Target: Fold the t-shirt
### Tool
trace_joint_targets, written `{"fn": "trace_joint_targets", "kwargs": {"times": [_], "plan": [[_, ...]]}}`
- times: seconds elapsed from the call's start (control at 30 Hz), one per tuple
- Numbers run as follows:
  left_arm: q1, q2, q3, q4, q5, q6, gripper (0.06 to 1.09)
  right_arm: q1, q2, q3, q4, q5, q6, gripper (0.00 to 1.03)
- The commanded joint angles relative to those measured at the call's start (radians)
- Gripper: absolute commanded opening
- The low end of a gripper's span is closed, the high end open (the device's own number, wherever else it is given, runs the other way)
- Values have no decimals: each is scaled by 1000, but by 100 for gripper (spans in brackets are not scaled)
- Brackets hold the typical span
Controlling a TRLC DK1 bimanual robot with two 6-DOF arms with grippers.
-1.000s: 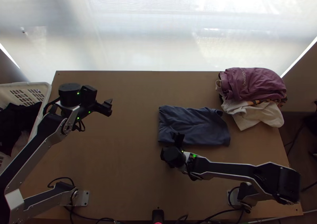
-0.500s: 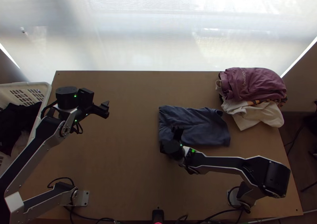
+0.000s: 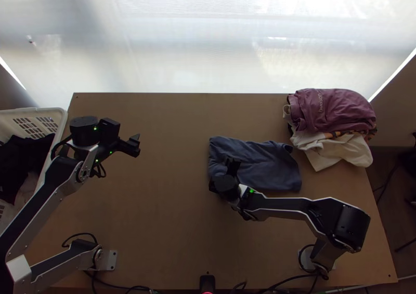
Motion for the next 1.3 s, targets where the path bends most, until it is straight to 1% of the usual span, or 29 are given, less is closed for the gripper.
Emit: {"fn": "trace_joint_targets", "kwargs": {"times": [0.0,0.1,0.17,0.2,0.33,0.47,0.57,0.73,0.83,1.03,1.27], "plan": [[8,-7,-13,2,0,10,103,3,28,4,38,4,2,73],[10,-7,-13,2,0,15,103,5,24,-6,77,1,-2,38],[15,-10,-13,2,0,24,100,6,24,-9,88,-4,-4,13],[16,-15,-13,0,0,24,100,9,19,-15,97,-4,-6,3],[36,-25,-11,-8,0,26,100,13,-41,-26,104,-4,-15,3],[47,-36,-5,-18,0,27,100,-20,-165,-9,109,-4,-59,3],[67,-36,15,-35,1,27,100,-83,-245,16,130,-23,-127,3],[84,-47,32,-60,1,21,100,-211,-305,92,144,-94,-249,3],[100,-62,36,-80,1,19,101,-257,-334,134,144,-129,-288,3],[143,-90,10,-92,8,30,101,-311,-343,220,146,-185,-295,3],[174,-140,-53,-95,9,41,101,-411,-246,410,144,-237,-297,3]]}}
